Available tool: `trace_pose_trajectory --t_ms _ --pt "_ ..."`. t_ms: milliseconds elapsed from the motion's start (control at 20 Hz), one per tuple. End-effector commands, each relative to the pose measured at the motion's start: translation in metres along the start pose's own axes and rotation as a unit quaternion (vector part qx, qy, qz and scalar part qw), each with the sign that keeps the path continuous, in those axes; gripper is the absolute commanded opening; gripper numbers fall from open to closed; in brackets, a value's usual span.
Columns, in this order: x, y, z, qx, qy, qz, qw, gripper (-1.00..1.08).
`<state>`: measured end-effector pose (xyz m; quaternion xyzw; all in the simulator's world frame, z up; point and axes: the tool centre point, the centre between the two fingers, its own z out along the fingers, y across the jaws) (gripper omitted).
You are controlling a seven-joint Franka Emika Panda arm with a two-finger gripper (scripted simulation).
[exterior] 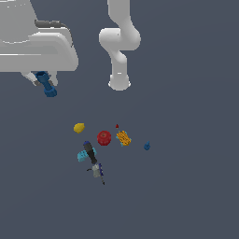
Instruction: Pick up a designated object from a clutter of objects.
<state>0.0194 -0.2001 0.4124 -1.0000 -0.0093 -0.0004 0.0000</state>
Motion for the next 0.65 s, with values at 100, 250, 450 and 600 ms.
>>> trace_pose_trajectory --t_ms 100,250,450,600 --pt "0.005 0.004 -0.014 0.0 0.0 0.0 1.0 -1.0" --pt "0.007 0.005 -0.019 0.0 0.0 0.0 1.0 -1.0" --pt "0.008 0.006 -0.021 0.0 0.0 0.0 1.0 -1.0" --pt "0.008 0.006 -0.02 0.0 0.0 0.0 1.0 -1.0"
